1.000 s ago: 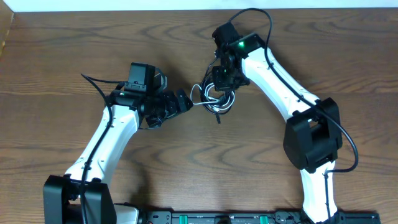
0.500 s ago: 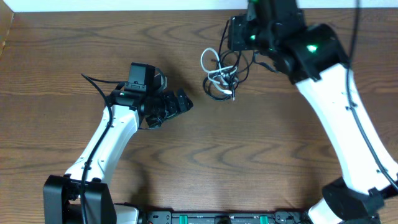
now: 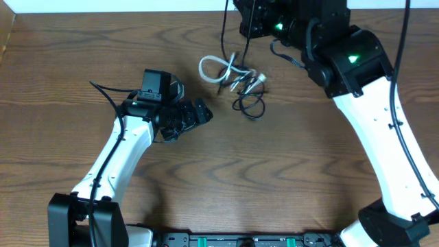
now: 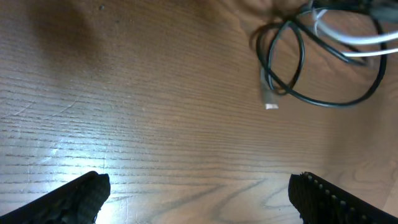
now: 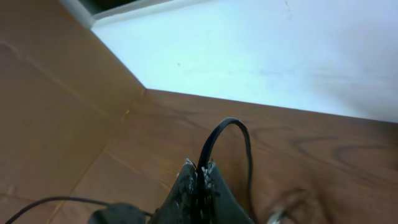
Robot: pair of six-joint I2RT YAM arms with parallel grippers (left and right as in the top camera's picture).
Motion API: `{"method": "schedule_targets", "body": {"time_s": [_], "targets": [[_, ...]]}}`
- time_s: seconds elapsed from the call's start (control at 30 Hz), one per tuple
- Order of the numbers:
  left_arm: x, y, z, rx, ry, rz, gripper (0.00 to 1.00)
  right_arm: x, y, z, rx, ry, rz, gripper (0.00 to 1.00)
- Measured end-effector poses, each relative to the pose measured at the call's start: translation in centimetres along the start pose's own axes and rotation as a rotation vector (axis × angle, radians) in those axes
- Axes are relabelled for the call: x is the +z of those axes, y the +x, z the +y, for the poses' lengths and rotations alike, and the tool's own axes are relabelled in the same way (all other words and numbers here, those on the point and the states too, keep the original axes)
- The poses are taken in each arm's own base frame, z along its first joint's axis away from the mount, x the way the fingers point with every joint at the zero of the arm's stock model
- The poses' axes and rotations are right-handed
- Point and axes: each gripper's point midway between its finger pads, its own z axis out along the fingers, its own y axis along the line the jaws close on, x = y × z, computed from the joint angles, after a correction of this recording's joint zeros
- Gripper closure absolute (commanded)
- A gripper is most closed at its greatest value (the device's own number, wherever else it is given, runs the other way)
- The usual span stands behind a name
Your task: Untangle cables
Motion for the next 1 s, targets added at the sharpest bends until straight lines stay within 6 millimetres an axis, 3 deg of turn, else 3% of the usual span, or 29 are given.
{"method": "schedule_targets", "body": {"time_s": [0.27,0.5,0.63,0.73,0.8,0.87,0.93,1.0], "targets": [[0.0,0.0,0.0,0.0,0.0,0.0,0.02,-0.9,2.2,-3.9,0.021,0.211,0.068,0.99],[0.0,0.0,0.0,0.0,-0.001,0.0,0.02,-1.6,-2.7,-2.5,0.007,0.164,-0.128,0.99],[0.0,0.0,0.0,0.0,-0.001,0.0,0.02,-5.5,-6.7,-0.6,-0.006,0.112,-0.288,0.99],[0.0,0.0,0.0,0.0,-0.001,0.0,0.02,-9.0,-7.8,0.1,-0.008,0.109,-0.334,0.99],[0.0,0.0,0.0,0.0,0.0,0.0,0.02,-10.9,-7.4,0.3,-0.005,0.124,-0.323,0.99],[0.0,0.0,0.0,0.0,0.0,0.0,0.02,-11.4,-6.2,0.1,0.0,0.142,-0.274,0.99],[0.0,0.0,0.0,0.0,0.0,0.0,0.02,-10.4,-4.5,-0.5,0.005,0.165,-0.202,0.99],[0.0,0.0,0.0,0.0,0.0,0.0,0.02,-7.9,-2.6,-1.0,0.008,0.171,-0.118,0.99]]}}
